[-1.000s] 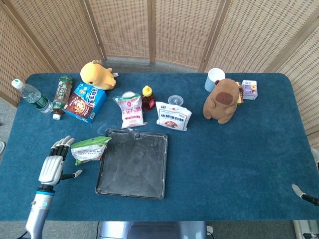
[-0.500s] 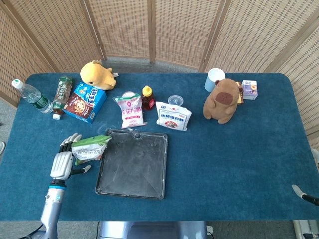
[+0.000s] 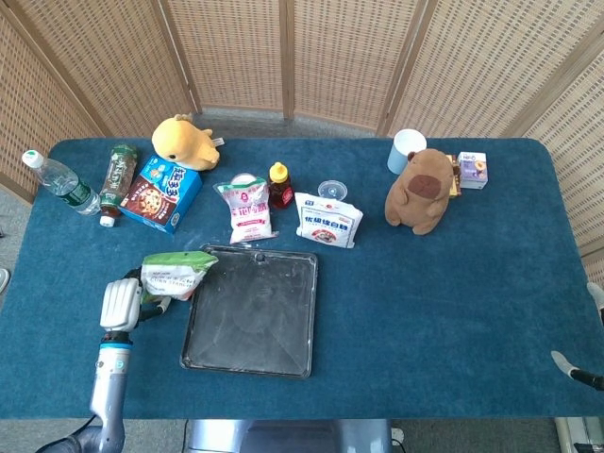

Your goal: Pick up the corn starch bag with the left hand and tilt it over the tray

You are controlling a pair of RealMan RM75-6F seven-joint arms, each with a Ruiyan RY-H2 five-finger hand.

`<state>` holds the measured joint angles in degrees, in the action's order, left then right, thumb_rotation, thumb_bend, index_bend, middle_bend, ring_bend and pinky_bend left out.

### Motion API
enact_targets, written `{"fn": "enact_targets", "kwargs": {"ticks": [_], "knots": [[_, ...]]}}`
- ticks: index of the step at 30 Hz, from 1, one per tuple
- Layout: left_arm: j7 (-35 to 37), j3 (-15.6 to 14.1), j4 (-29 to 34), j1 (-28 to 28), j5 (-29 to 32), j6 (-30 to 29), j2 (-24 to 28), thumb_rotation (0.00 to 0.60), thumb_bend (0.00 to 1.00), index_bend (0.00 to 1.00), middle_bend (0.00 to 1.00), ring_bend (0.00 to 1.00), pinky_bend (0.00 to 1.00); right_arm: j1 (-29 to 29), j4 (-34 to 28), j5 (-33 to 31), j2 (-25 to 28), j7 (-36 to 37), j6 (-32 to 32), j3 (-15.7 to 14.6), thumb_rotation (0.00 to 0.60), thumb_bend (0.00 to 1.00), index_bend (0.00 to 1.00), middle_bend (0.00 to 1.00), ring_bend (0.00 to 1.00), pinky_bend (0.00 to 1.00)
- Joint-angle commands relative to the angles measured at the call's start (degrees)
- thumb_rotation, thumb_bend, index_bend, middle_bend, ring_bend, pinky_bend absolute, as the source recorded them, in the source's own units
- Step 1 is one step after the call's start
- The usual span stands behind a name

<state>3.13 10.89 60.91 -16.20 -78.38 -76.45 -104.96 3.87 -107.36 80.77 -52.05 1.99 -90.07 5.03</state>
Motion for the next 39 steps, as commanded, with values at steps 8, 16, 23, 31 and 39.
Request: {"fn": "enact_targets", "kwargs": {"ticks": [8,16,23,31,39], "knots": [[4.9,-0.12,-6.2,-2.41,-3.96,-3.02,-0.27,0.6,0.39,0.66,0.64,0.66,0.74,-0.18,0.19,0.34,-0.46,-0.51,0.26,-0.27,0.6,0.09,0.03,0.0,0.0,0.0],[8.27,-2.36,-8.07,-3.4,-7.85,-4.9,2.12,0.6,0.4,0.68,0.66,0.68,0.74,-0.14,0.13,0.49,-0.6,-0.65,0.13,-0.36,0.6,0.09,0.03,0.0,0.0,0.0],[9.44,-7.12,-6.51,-5.18,-15.85,-7.6,8.85,0.6,0.38,0.69,0.67,0.68,0.74,0.07,0.06,0.48,-0.3,-0.1,-0.24,-0.29,0.6,0.09,0.03,0.0,0.0,0.0],[-1.98,-10.68,-1.7,-10.32,-27.56,-10.81,21.18,0.6,0.38,0.69,0.67,0.68,0.73,0.17,-0.07,0.69,-0.08,0.24,-0.34,-0.38,0.6,0.09,0.03,0.0,0.0,0.0],[-18.19,-11.41,4.3,-15.97,-35.22,-7.23,30.01,0.6,0.39,0.7,0.67,0.68,0.73,0.2,-0.16,0.9,-0.02,0.19,-0.35,-0.5,0.6,0.09,0.03,0.0,0.0,0.0]]}}
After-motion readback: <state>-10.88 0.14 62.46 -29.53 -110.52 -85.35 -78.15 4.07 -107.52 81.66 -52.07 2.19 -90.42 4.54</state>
